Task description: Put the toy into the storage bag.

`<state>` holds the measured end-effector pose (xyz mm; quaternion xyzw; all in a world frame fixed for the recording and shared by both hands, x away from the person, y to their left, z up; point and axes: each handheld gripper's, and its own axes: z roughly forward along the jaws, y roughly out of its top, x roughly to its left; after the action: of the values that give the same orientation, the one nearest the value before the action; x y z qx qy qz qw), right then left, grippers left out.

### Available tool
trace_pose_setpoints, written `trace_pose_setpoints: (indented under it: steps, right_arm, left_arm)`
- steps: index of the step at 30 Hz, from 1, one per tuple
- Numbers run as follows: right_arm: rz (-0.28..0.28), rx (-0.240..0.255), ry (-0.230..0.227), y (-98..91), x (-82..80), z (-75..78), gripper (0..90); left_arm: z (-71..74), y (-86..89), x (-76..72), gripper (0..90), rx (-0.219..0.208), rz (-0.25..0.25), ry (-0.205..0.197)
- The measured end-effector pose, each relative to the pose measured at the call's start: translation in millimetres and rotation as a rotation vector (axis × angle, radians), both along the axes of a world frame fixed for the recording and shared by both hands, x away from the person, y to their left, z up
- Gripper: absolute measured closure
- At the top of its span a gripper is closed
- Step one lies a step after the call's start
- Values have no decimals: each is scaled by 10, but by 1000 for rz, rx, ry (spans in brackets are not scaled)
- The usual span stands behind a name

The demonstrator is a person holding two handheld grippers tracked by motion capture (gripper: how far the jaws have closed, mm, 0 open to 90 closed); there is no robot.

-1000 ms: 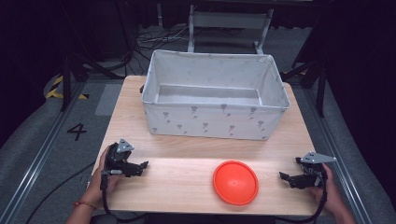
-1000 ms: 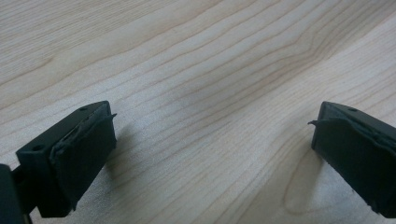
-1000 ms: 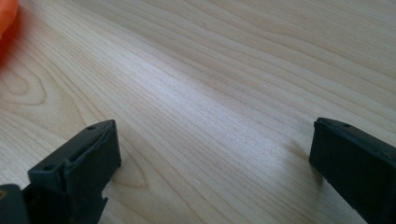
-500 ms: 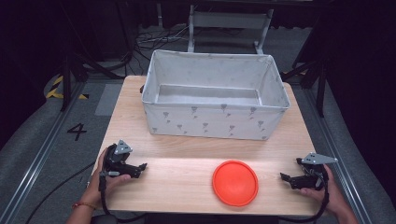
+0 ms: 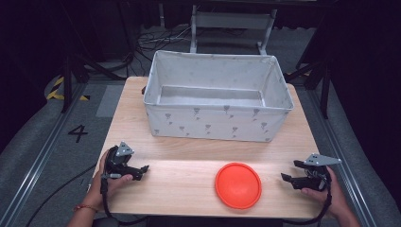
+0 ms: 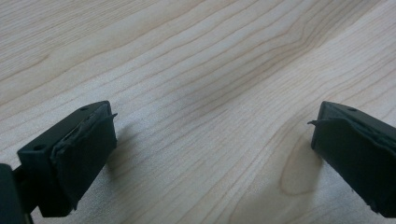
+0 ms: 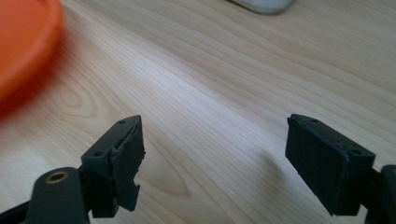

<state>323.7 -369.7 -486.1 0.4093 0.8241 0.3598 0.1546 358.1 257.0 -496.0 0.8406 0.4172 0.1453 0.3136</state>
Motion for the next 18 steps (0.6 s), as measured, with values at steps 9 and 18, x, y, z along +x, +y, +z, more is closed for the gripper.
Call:
trace_pose_setpoints:
  steps: [9,18]
  right_arm:
    - [98,23,-32,367,-73,174,215]
    - [205,27,-31,710,-94,246,219]
  left_arm:
    - [0,0,0,4,0,0,0]
    - [0,0,0,4,0,0,0]
